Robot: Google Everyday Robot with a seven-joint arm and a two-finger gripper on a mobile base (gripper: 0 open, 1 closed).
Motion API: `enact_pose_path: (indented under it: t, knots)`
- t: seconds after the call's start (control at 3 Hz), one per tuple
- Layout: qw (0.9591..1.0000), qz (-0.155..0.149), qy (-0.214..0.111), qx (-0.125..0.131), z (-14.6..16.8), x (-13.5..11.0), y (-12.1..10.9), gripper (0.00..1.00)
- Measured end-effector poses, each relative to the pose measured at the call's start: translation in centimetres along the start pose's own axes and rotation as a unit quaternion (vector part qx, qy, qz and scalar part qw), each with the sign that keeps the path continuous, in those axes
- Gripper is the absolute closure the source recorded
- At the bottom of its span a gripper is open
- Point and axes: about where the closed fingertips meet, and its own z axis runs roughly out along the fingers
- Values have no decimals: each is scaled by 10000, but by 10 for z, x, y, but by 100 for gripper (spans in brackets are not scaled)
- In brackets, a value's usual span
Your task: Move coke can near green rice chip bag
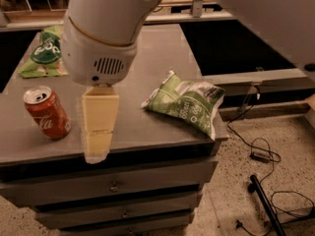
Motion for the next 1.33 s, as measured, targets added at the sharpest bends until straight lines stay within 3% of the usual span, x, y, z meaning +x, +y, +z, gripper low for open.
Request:
enact_pose_path:
  t: [0.33, 0.67, 1.0, 1.33]
  knots:
    - [9999, 89, 37, 120, -10, 9, 1, 0]
    - [9990, 131, -357, 217, 8, 22, -7, 0]
    - [9892, 149, -1192, 843, 31, 37, -65, 0]
    - [9811, 175, -1592, 1088, 43, 43, -99, 0]
